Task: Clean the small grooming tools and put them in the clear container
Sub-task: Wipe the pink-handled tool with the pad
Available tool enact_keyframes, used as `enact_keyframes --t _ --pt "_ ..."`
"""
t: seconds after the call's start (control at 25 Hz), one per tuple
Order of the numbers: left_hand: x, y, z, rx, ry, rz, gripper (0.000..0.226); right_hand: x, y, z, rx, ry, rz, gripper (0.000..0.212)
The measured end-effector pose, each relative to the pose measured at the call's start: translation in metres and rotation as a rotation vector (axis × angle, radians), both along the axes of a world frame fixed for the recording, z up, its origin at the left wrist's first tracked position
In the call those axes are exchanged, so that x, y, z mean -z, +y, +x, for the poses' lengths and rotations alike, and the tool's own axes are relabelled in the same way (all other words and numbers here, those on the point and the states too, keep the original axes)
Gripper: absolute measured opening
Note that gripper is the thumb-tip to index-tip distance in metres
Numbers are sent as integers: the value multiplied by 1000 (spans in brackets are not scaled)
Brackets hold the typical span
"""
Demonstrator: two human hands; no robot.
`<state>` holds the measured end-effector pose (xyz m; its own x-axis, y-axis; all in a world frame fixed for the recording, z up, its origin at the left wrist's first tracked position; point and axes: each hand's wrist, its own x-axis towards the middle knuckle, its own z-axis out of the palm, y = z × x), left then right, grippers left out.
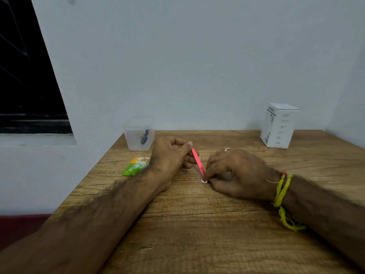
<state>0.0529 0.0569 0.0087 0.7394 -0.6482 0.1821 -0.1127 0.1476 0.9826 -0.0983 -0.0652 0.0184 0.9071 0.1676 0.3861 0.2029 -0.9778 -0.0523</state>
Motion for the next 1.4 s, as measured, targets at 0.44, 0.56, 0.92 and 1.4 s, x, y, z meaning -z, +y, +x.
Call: enact_keyframes --t 0.44,0.56,0.92,1.4 --pt "2 3 -10 198 -159 -40 40 -1 2 9 308 -324 1239 3" --pt "2 4 -15 232 -225 -51 39 -3 1 9 281 -312 1419 7" --pt "4 5 -18 243 -324 -67 40 -9 -2 6 191 -199 1571 10" --pt "2 5 -21 149 -314 -66 29 -3 10 11 325 -181 1514 11"
